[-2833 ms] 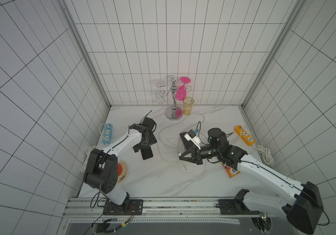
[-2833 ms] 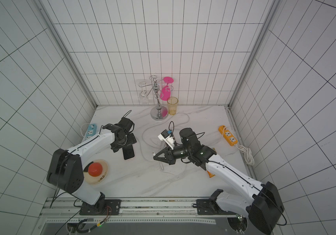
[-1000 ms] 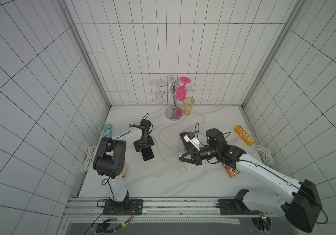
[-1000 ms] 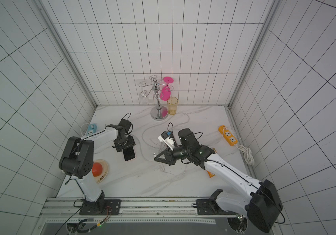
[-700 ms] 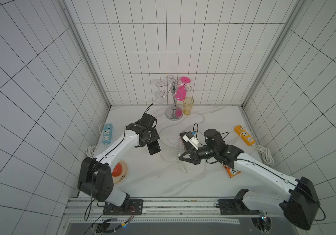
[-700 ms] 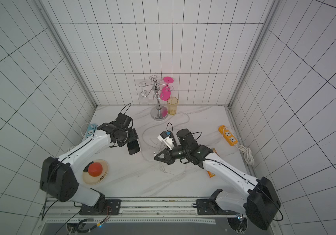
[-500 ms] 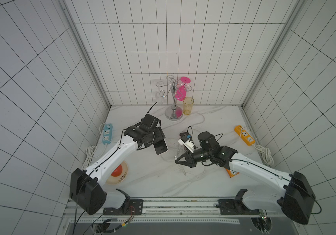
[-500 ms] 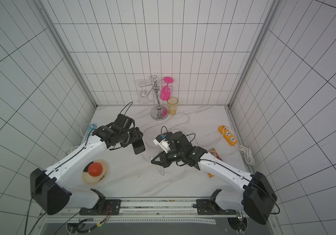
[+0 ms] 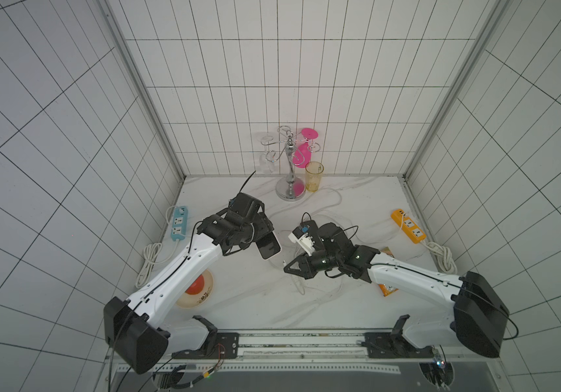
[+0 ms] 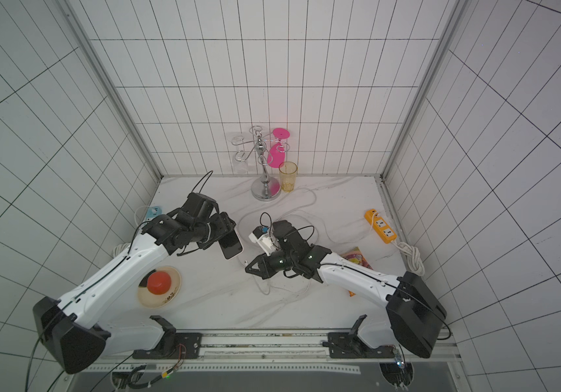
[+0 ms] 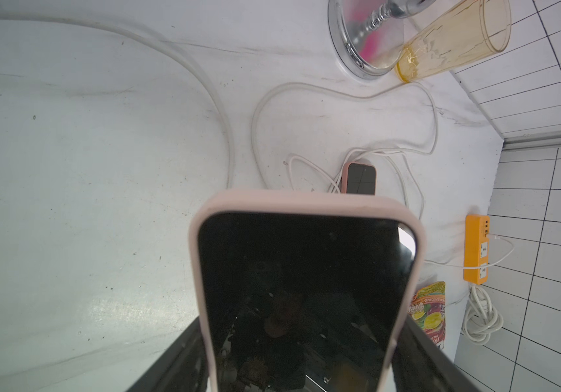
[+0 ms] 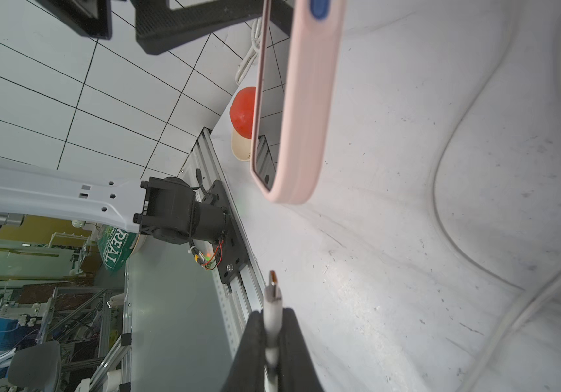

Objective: Plug the charging cable into the phone
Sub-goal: Insert the charging cable into the phone.

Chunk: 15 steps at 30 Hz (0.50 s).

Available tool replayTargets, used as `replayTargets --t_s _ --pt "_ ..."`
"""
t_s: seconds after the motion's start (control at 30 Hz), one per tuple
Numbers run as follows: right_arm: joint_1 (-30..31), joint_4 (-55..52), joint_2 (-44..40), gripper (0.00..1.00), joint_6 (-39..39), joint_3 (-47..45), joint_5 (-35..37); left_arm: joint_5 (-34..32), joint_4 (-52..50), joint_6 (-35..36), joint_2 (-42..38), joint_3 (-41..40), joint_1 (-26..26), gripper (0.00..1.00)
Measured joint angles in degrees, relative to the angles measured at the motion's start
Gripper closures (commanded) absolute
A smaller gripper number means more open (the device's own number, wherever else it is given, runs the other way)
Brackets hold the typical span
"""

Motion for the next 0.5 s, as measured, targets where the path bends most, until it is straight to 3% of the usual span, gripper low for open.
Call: replayTargets --t_s 0.5 --pt "0.83 1.92 4.52 1.0 0.17 3.67 0.83 0.9 0.02 -0.98 0.04 -0.37 -0.11 1.0"
